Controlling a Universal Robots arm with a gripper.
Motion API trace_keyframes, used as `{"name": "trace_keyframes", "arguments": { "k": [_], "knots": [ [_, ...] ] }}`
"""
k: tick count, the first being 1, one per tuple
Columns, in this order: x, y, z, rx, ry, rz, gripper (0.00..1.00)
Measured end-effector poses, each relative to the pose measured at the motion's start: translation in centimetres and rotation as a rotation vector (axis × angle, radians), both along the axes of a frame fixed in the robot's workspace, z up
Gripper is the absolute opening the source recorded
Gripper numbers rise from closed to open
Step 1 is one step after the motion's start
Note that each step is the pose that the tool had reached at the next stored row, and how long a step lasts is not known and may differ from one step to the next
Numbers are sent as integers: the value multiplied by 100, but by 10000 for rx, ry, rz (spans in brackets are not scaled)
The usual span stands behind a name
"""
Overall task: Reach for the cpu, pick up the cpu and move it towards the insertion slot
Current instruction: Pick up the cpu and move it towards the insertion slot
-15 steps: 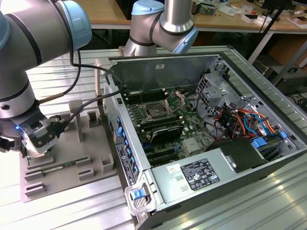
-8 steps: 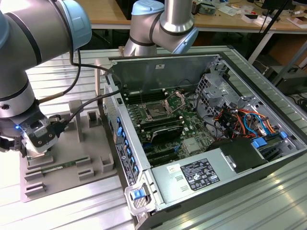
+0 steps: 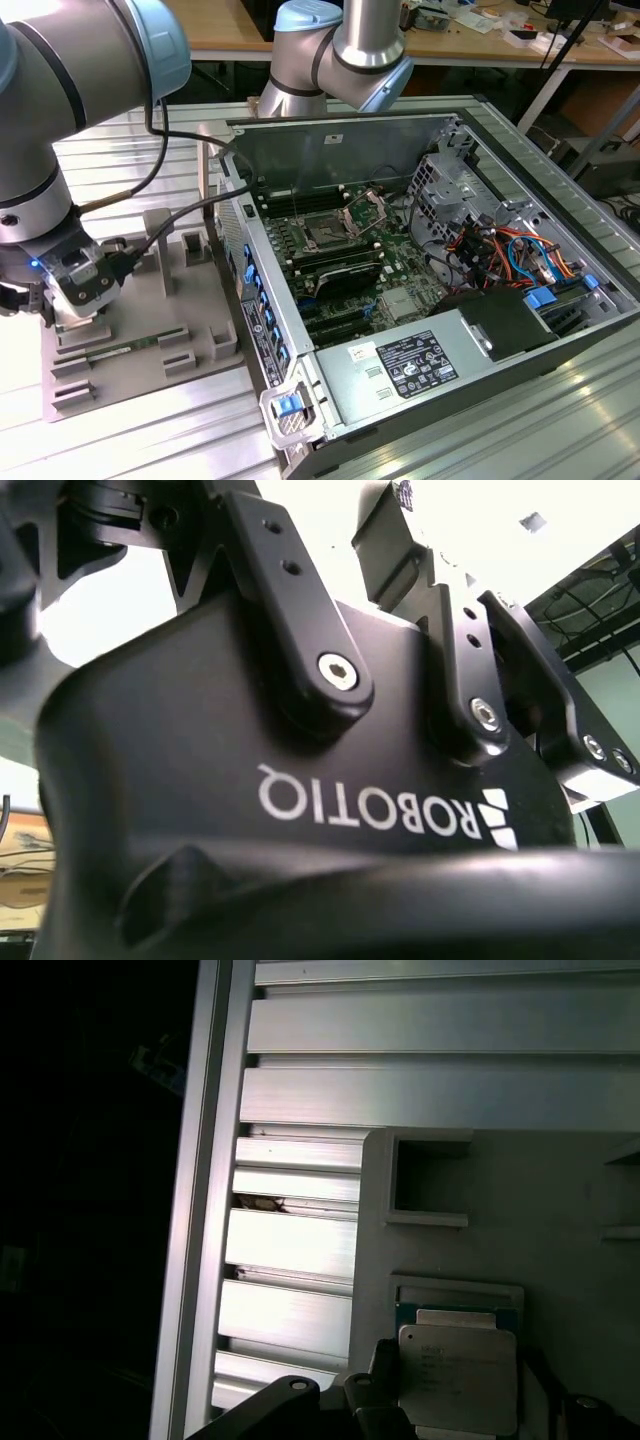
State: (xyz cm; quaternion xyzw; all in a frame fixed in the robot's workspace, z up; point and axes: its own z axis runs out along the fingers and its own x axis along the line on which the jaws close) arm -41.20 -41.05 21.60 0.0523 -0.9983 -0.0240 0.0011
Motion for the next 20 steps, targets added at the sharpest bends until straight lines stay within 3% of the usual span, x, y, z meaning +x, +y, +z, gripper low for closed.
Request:
{"name": "trace_keyframes", "arguments": {
  "k": [20],
  "knots": [
    [0, 0, 51, 0, 0, 0, 55]
  ]
}}
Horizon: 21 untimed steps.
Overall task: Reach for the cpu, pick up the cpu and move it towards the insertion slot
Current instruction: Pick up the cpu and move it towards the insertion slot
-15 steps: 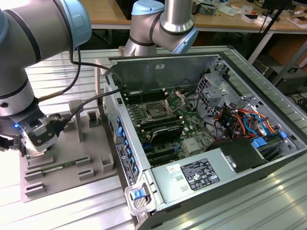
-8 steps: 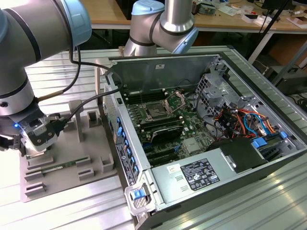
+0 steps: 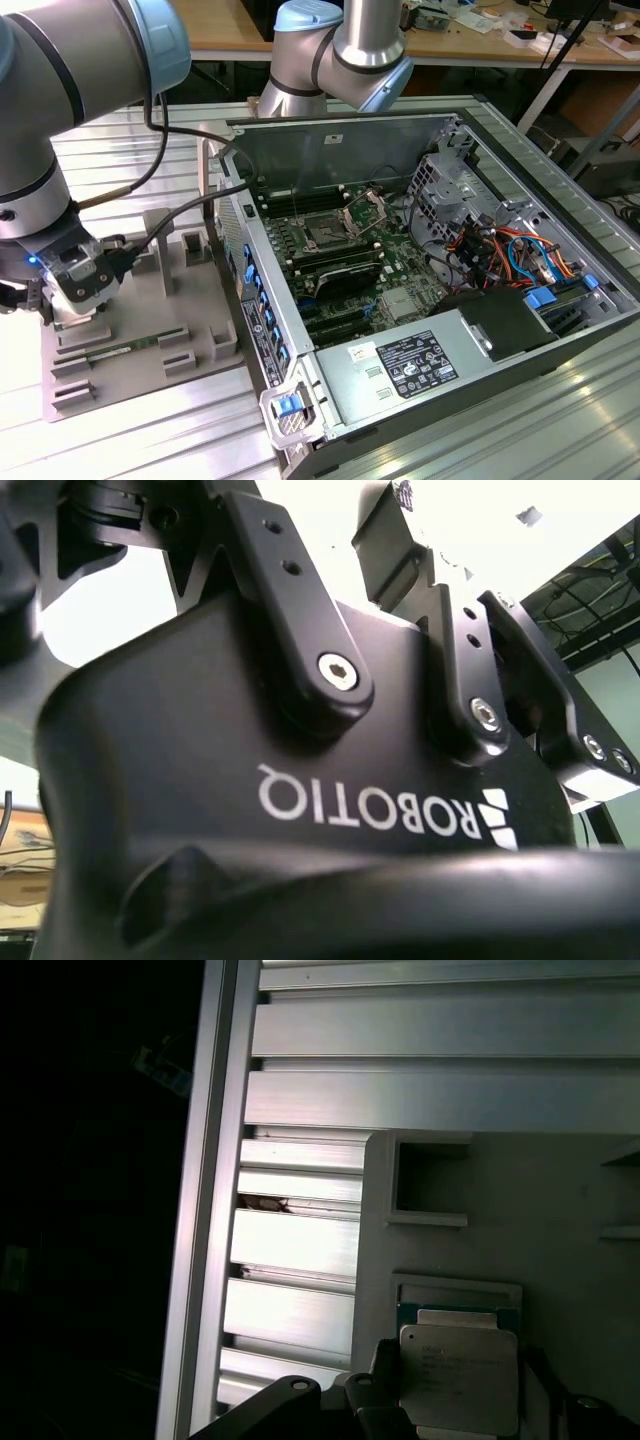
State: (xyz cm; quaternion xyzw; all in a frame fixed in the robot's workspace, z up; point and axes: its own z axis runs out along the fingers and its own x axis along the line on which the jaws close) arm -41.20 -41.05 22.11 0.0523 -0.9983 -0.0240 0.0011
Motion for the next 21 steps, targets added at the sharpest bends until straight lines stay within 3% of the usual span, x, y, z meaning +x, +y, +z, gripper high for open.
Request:
{"name": "trace_keyframes", "arguments": {
  "k": [21],
  "knots": [
    [0, 0, 73, 5, -1, -1, 55]
  ]
}}
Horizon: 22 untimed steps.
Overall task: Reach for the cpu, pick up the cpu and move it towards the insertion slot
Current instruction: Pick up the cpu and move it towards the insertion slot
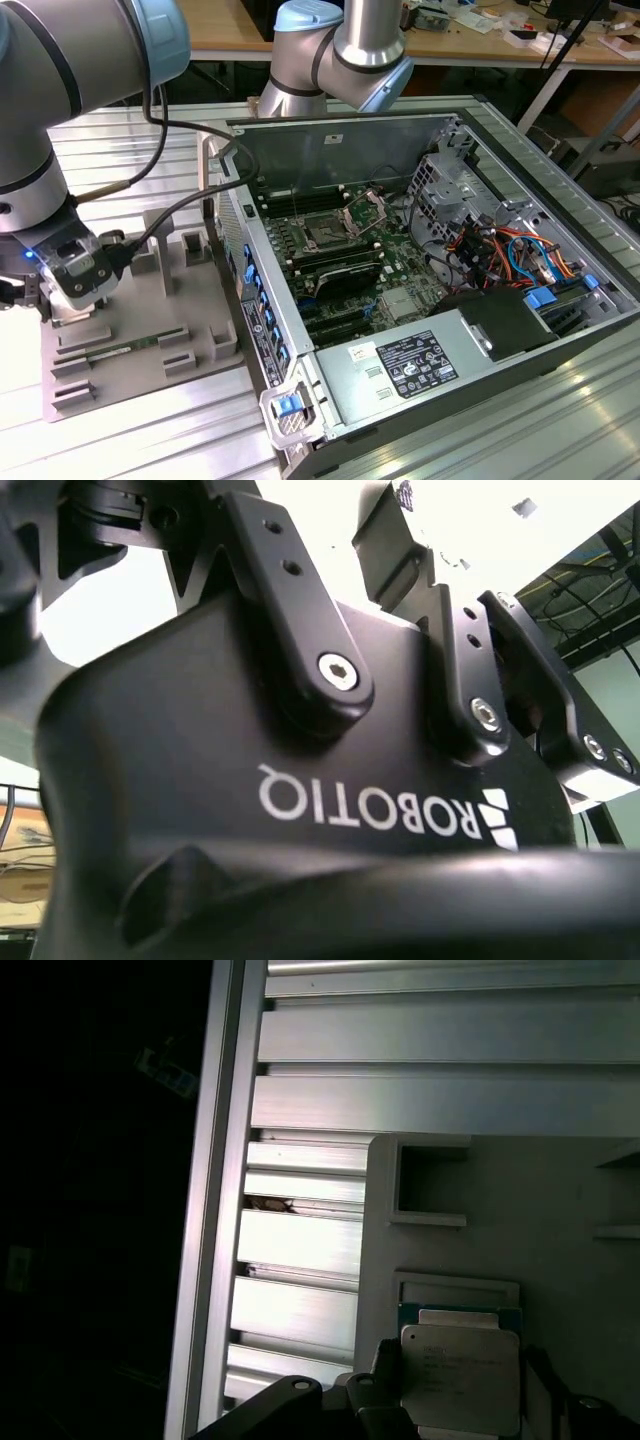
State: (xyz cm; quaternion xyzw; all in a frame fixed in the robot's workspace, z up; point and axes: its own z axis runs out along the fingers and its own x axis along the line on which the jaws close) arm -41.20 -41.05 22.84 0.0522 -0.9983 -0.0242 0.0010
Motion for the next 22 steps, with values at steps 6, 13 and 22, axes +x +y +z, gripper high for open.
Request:
{"name": "trace_keyframes", "arguments": {
  "k": [6, 13, 22],
  "knots": [
    [0, 0, 19, -1, 1, 0, 55],
    [0, 0, 44, 0, 0, 0, 55],
    [0, 0, 92, 0, 0, 0, 55]
  ]
}}
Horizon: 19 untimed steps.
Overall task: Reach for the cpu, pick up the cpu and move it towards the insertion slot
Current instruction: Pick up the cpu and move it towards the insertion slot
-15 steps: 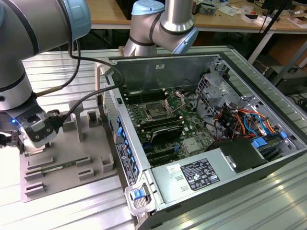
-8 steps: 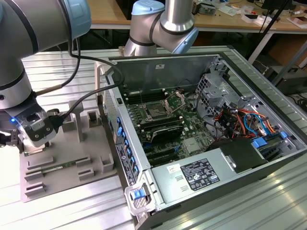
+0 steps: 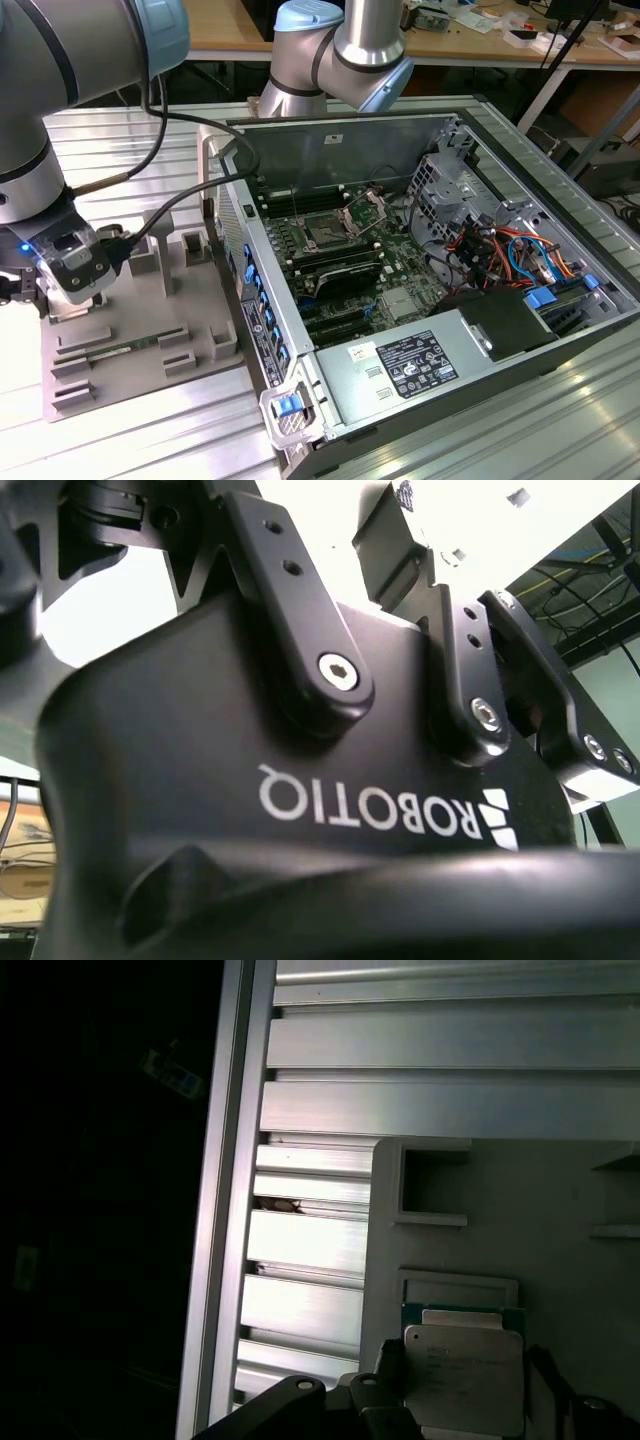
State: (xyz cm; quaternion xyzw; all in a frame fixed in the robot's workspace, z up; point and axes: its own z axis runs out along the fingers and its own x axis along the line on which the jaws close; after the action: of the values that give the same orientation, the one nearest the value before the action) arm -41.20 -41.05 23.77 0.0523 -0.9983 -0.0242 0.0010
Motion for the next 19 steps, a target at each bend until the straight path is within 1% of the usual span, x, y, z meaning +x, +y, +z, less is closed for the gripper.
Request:
{"name": "trace_keyframes", "arguments": {
  "k": [19],
  "knots": [
    [0, 0, 88, 0, 1, 0, 55]
  ]
}}
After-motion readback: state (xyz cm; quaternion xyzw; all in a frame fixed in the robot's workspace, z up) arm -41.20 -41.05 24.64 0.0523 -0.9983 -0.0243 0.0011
